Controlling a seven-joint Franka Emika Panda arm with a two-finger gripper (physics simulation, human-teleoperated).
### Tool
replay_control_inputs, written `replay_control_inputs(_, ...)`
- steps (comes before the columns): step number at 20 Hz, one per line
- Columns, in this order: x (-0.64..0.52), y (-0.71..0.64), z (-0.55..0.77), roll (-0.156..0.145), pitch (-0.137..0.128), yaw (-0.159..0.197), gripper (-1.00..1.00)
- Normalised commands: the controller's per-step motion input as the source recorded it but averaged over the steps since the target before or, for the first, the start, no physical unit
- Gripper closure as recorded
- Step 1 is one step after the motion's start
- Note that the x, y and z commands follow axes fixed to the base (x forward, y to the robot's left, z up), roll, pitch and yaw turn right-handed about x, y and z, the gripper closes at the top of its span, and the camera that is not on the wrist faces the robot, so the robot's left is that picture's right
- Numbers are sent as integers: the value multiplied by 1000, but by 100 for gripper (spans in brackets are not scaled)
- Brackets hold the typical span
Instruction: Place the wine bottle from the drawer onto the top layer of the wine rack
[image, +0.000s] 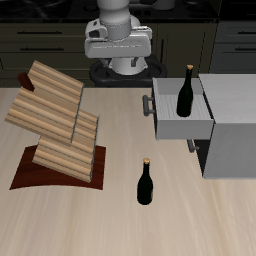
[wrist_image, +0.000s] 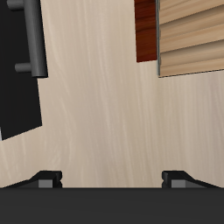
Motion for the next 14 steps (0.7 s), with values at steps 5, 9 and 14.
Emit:
replay_control_inputs(5,38,-21,-189,-19,40,-39,-100)
replay_control_inputs(9,44,-54,35,-35,-24,9,-100)
replay_control_inputs(14,-18,-7,-9,-21,-4,-28,-100)
